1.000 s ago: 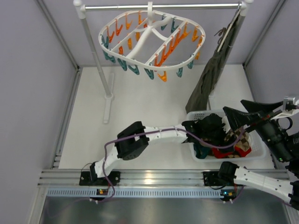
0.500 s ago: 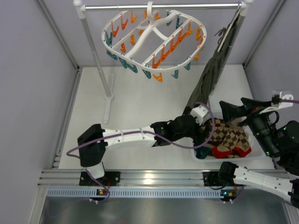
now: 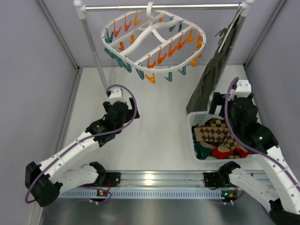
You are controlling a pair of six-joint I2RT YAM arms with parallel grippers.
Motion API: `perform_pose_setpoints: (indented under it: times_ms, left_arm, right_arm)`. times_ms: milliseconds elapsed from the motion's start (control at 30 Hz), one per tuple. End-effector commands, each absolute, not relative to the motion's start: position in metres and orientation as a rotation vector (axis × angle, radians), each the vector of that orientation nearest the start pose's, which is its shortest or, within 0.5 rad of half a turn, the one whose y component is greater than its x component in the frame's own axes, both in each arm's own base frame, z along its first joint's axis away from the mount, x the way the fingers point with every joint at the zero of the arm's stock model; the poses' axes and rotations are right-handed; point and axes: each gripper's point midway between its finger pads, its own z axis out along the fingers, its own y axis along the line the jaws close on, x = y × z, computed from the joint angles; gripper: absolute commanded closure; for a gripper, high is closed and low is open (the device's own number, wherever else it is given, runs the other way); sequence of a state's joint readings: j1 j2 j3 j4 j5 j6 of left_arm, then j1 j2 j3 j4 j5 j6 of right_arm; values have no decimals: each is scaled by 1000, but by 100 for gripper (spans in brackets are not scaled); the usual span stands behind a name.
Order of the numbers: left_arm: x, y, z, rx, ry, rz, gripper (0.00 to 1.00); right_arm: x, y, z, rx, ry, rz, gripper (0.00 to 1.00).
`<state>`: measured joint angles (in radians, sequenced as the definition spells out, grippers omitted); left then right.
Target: Remove the socks clipped to the hanger
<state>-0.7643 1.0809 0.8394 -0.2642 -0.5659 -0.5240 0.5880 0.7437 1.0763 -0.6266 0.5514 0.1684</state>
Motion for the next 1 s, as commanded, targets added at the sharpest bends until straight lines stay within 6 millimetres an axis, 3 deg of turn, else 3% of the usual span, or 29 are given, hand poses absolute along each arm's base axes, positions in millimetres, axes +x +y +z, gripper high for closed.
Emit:
perform_pose_setpoints:
  times_ms: [0, 67, 200, 400, 567, 700, 967]
  left_arm:
    - [275, -116, 216, -266, 1975, -150, 2]
    - [268, -102, 236, -277, 1943, -130, 2]
    - [246, -78, 275, -228, 1897, -113, 2]
    - [212, -56, 321, -106, 1862, -117, 2]
    - [189, -50, 333, -32, 1872, -166, 2]
    - [176, -39, 329, -17, 1894, -149, 2]
    - [177, -34, 324, -16, 1907, -96, 2]
  right_arm:
    - [251, 57, 311, 37, 1835, 155, 1]
    - [244, 45, 302, 79, 1847, 125, 1]
    - [216, 17, 311, 121, 1831, 30, 1]
    - [175, 14, 334, 23, 1819, 73, 0]
    - [152, 14, 347, -43, 1808, 96, 1]
    - [144, 8, 350, -57, 1801, 74, 1]
    - [145, 8, 352, -58, 1794, 71, 1]
